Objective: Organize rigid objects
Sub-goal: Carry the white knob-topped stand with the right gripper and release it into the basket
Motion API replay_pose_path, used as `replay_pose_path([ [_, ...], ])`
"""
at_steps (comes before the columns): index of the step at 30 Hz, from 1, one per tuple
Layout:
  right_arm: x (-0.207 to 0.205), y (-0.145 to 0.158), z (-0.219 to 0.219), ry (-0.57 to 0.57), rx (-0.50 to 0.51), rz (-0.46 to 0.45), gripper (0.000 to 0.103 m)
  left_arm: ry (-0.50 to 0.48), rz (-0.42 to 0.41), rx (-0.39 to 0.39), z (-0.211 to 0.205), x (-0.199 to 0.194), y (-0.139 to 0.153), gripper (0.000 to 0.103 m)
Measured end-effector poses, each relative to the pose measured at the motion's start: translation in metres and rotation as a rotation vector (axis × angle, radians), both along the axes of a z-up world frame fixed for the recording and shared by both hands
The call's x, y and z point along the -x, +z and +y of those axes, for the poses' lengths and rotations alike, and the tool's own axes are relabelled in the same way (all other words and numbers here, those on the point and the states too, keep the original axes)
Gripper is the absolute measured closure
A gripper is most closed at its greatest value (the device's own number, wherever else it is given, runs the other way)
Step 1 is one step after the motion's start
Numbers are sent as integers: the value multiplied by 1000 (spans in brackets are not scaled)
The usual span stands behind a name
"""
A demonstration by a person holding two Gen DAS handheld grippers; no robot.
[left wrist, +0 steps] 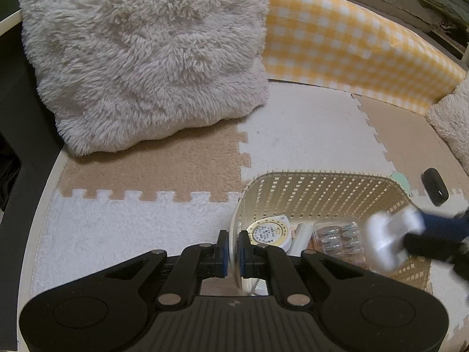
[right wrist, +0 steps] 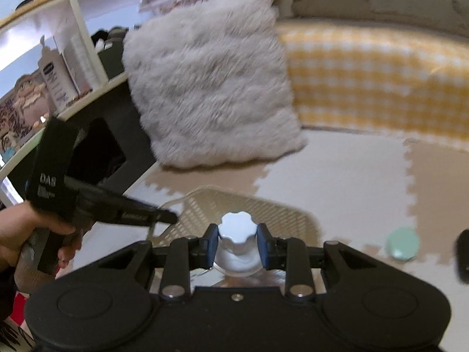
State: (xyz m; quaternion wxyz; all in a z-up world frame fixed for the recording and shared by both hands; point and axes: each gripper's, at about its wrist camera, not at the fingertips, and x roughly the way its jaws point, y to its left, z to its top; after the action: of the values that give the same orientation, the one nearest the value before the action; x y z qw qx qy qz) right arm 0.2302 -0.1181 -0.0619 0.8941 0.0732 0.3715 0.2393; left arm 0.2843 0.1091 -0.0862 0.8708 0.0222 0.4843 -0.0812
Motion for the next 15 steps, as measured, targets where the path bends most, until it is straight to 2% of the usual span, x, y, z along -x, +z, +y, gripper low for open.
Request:
replay_pose_path([
  [6,-8,-27,21,-10,-51,139,74,1,0,1,0,0,0,95],
  [15,-10,-45,36,-13,33,172,74,1,0,0,0,0,0,95],
])
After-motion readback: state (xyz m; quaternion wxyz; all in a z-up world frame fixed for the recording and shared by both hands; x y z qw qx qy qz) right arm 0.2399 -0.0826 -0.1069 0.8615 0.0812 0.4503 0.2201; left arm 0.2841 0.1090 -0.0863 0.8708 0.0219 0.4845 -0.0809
